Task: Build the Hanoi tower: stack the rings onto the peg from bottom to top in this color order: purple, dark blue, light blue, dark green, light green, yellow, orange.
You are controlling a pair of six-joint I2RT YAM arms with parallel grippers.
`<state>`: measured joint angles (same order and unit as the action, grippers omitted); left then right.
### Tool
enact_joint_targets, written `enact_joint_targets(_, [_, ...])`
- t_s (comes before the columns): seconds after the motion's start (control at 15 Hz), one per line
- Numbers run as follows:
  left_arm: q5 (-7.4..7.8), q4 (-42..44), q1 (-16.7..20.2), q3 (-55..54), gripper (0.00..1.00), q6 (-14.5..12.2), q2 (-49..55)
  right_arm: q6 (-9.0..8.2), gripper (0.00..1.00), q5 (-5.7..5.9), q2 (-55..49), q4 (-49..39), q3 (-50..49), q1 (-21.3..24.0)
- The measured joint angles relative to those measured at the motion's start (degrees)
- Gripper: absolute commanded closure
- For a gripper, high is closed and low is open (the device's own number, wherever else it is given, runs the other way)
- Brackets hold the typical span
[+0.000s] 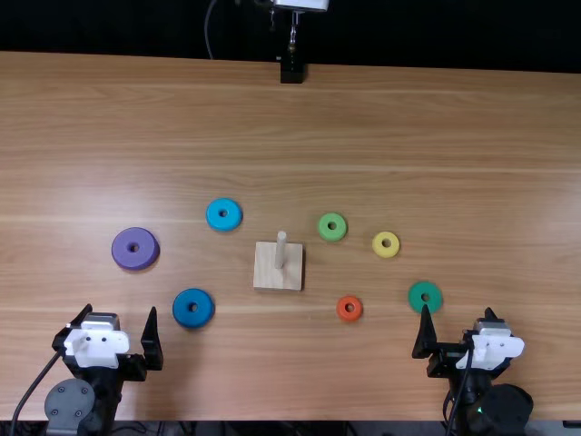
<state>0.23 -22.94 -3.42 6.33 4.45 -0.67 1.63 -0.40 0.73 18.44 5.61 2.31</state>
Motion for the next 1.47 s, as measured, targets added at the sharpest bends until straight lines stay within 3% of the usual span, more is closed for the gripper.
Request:
enact_joint_targets(1.0, [0.07, -0.02, 0.0, 0.04, 0.0, 0.0, 0.0, -0.04, 0.0, -0.02, 0.0, 0.0, 0.0, 0.0])
enact_joint_targets(1.2, [0.2, -3.3, -1.09, 1.57, 0.0, -0.13, -0.48, -0.02, 0.0, -0.04, 0.0, 0.0, 0.0, 0.0])
enact_joint_targets(1.47, [0.17, -4.15, -0.63, 11.45, 0.0, -0.15, -11.87, 0.0, 0.0, -0.02, 0.0, 0.0, 0.0, 0.0])
